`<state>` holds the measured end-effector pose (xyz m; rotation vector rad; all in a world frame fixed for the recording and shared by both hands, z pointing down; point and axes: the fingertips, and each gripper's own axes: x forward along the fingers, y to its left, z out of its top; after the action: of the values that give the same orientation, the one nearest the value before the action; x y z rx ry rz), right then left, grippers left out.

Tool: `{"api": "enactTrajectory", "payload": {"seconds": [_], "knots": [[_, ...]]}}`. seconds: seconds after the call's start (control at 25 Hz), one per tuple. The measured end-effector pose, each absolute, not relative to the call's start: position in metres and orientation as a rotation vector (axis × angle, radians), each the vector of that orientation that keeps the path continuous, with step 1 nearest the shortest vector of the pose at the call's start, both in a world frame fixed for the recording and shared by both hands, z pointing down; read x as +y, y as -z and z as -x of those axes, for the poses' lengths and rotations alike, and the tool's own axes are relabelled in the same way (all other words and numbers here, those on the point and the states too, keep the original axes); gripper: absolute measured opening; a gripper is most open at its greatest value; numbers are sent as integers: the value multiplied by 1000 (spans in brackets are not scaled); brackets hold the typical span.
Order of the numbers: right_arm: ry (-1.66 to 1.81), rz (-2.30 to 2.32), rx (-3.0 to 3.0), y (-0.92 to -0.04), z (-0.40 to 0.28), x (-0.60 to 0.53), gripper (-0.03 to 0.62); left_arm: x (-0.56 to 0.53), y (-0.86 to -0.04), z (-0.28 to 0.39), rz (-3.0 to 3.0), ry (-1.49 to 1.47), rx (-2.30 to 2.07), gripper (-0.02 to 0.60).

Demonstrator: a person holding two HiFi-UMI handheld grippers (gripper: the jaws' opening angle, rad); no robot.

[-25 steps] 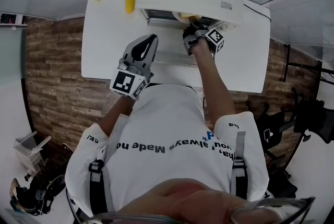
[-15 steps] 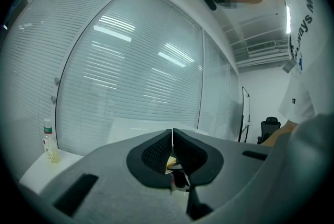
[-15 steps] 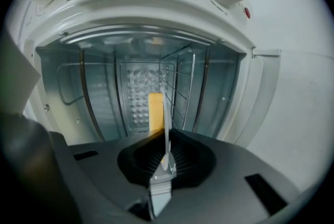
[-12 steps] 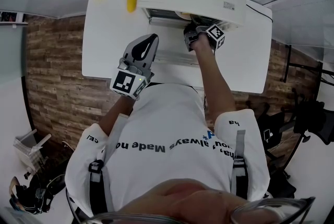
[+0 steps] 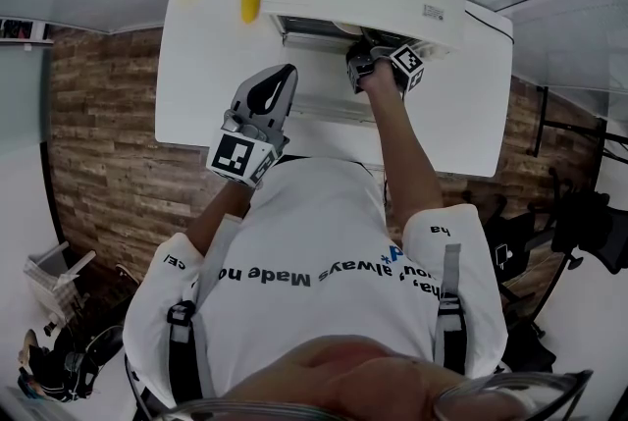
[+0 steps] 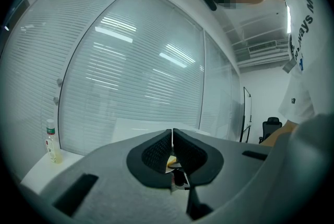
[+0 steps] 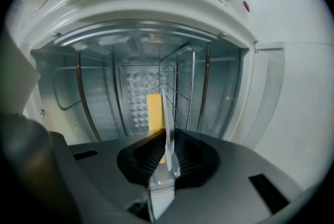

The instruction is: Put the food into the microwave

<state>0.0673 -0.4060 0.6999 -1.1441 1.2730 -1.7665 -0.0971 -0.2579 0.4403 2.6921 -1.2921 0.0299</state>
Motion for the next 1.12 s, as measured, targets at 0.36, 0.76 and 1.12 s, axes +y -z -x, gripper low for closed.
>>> {"api": "enactTrajectory", "payload": {"seconds": [0.36,0.76,1.12], "knots": [[1783,1173,1252,-696,-68,-399,87,-252,-439,99,-2693,-21,-1293,15],[1837,1185,1185,-706,-69,-384,83,-244,-439,103,-2690,-10,-1295,15],[1814,1166,1158,-709,-73,-372,91,-239,-438,106,-2697,-12,-1293,15]]}}
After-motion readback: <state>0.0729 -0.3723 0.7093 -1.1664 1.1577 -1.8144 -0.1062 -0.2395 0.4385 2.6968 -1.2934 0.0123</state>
